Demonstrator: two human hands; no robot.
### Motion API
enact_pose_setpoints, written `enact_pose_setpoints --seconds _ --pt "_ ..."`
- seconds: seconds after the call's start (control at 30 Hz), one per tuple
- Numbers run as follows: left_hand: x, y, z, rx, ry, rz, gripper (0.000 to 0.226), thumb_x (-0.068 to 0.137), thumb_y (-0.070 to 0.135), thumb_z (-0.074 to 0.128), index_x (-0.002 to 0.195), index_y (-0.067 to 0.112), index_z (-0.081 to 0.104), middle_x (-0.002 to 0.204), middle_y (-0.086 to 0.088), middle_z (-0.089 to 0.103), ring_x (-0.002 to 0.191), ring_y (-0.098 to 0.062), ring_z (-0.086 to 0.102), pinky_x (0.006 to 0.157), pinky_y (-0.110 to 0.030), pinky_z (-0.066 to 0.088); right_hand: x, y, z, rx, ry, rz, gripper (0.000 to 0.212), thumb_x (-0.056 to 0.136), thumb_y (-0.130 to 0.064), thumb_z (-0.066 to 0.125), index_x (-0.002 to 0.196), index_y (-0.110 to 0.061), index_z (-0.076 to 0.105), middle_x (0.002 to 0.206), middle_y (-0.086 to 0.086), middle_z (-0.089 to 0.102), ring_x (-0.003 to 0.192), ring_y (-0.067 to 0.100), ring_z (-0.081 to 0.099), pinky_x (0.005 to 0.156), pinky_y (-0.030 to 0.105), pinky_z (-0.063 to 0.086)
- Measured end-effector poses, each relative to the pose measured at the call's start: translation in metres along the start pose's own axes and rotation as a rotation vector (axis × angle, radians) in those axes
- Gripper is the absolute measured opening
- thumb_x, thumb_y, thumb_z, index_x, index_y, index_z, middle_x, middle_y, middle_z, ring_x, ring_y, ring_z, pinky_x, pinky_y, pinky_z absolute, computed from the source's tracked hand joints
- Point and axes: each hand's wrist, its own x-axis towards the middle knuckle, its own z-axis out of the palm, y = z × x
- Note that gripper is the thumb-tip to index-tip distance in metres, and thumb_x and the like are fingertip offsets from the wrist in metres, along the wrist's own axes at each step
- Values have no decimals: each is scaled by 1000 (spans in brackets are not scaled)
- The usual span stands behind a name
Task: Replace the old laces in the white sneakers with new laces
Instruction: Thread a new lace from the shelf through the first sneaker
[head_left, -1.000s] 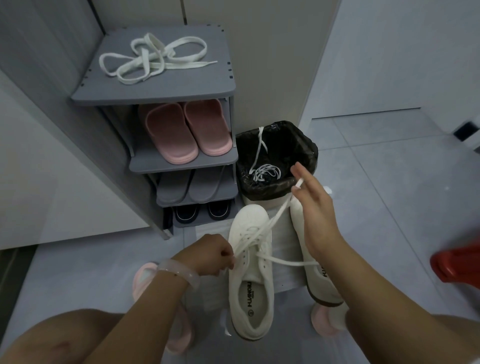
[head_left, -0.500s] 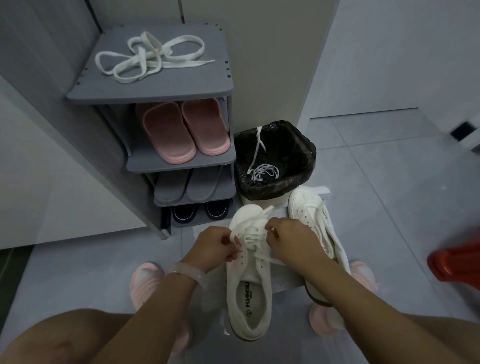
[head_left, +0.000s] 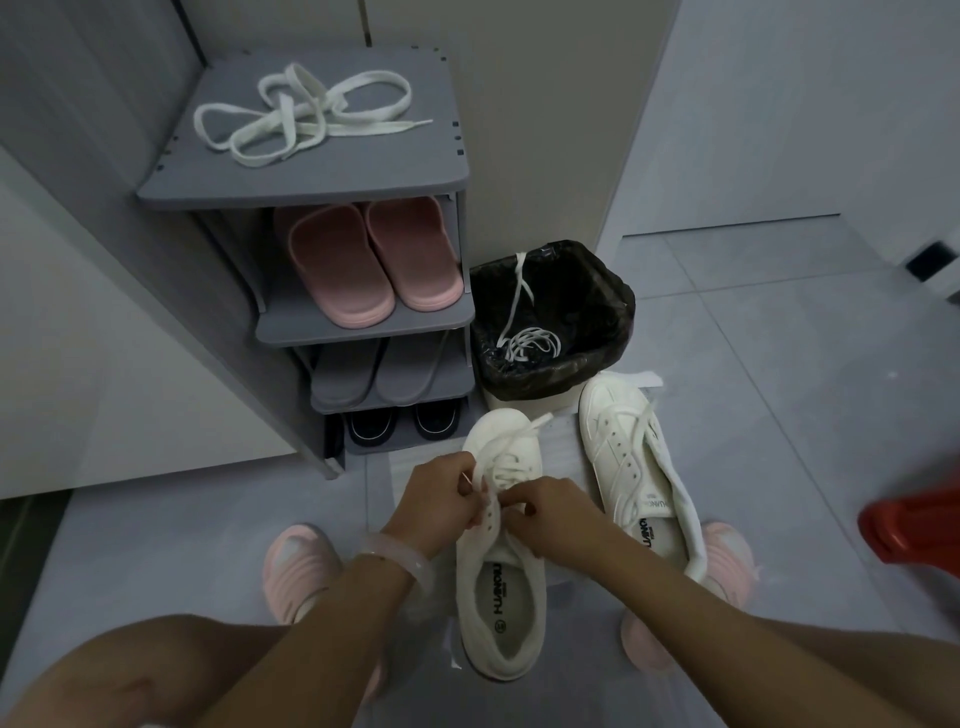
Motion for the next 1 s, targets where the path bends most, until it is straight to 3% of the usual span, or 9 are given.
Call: enact_pose_setpoints --seconds 0.13,0.27,0.47,0.6,0.7,0.8,0.87,0.93,1.0 --pt "0 -4 0 -64 13 -79 29 75 0 66 59 15 47 60 2 51 57 -9 50 54 -19 43 3 1 5 199 18 62 26 91 -23 53 114 -20 67 108 2 68 83 7 54 69 17 37" --pt "1 -10 3 -184 -33 -140 27 78 9 71 61 8 49 65 -7 48 65 -17 46 63 -27 39 5 4 10 437 -9 166 25 90 -26 58 113 -19 66 93 -5 61 81 5 54 64 12 40" --pt "-1 2 -2 -67 -163 -149 26 77 31 71 81 19 49 79 6 56 72 -6 52 60 -17 41 14 7 21 339 73 182 17 89 -22 57 102 -16 67 86 -7 57 84 8 52 67 17 38" --pt "0 0 -7 -97 -170 -233 28 77 23 70 88 16 45 83 -5 62 77 -17 62 82 -40 56 12 5 18 413 146 177 14 90 -20 56 85 -15 68 79 -5 59 75 11 54 72 24 41" --pt "-1 0 -10 -187 -167 -296 22 79 15 66 86 16 45 86 -7 62 74 -18 65 81 -39 57 9 9 -17 669 375 163 22 93 -8 50 74 -16 61 72 -5 57 67 7 51 64 19 43" --pt "-3 1 -12 -252 -177 -339 22 80 14 65 89 15 46 91 -9 62 76 -18 66 78 -35 58 2 19 -78 1404 712 199 24 89 3 44 70 -8 54 67 4 57 56 10 56 54 18 49" --pt "-4 2 -12 -295 -181 -351 23 79 13 65 91 14 46 92 -9 60 74 -17 64 77 -35 58 -8 28 -112 1627 910 158 26 91 1 34 70 -10 46 64 4 51 38 5 46 40 17 42" --pt "-5 4 -13 -323 -197 -319 29 80 10 64 100 16 44 92 -6 57 72 -16 62 70 -32 59 -15 29 -129 1432 990 135 26 92 -3 32 71 -14 43 66 2 47 34 3 34 35 17 29" --pt "-6 7 -13 -295 -235 -237 46 82 10 62 114 29 36 92 -3 53 73 -16 60 60 -22 55 -16 21 -124 964 897 154 23 91 -9 41 72 -16 51 61 -1 52 35 1 35 39 18 29"
